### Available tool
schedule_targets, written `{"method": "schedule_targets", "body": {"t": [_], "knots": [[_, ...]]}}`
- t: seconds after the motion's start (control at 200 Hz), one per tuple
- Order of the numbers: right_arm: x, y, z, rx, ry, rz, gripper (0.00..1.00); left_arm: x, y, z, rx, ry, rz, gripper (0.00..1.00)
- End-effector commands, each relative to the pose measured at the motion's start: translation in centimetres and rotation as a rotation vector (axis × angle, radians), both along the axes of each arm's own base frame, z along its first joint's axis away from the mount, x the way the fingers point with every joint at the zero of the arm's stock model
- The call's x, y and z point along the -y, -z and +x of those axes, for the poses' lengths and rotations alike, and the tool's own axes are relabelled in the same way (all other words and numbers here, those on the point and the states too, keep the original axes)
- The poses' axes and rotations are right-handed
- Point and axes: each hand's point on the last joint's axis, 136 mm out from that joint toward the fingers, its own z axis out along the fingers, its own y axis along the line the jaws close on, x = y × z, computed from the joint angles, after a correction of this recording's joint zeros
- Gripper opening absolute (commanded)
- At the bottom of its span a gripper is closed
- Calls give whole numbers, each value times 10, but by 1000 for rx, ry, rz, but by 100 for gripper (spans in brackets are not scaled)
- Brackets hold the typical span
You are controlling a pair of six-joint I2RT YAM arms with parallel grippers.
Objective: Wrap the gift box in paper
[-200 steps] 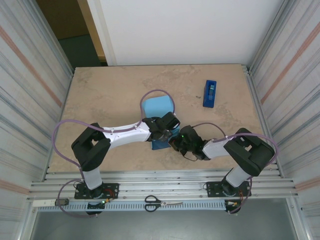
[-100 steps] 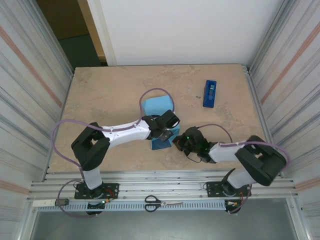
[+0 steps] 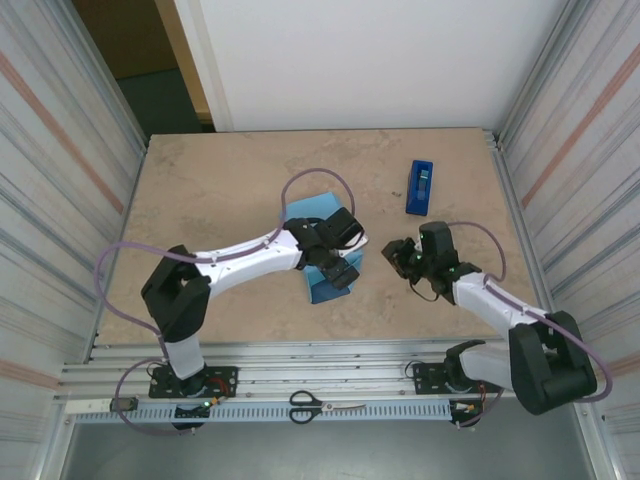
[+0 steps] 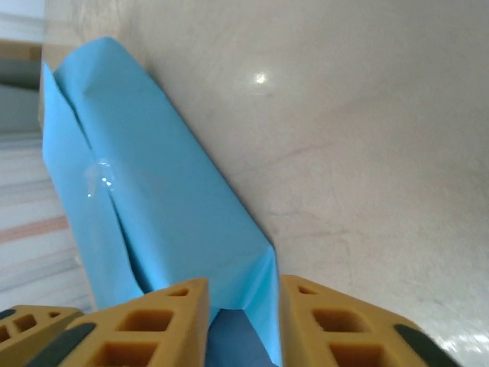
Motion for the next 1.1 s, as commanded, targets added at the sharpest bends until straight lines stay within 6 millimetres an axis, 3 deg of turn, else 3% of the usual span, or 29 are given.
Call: {"method": "schedule_targets", "body": {"t": [0.0,0.125,0.251,0.356,0.571,0.787,1.027,1.097], "knots": [[-22,-17,10,33,-196,-10,45,-7,-48,-2,-3,-72,-159,97],[-40,-19,34,20,-298,-13,59,-47,-51,12,-106,-312,-342,99],[-55,-10,52,-11,-375,5,61,-91,-38,22,-253,-556,-552,99],[-71,-7,58,-31,-436,48,62,-110,-24,30,-363,-658,-679,99],[-92,4,38,-71,-498,71,61,-104,-2,46,-527,-668,-761,99],[-108,-6,14,-54,-500,146,61,-85,11,66,-602,-630,-770,99],[-93,2,7,-71,-471,-75,66,-94,16,63,-566,-631,-705,99],[-90,0,9,-57,-482,-163,76,-102,13,56,-526,-627,-680,99]]}}
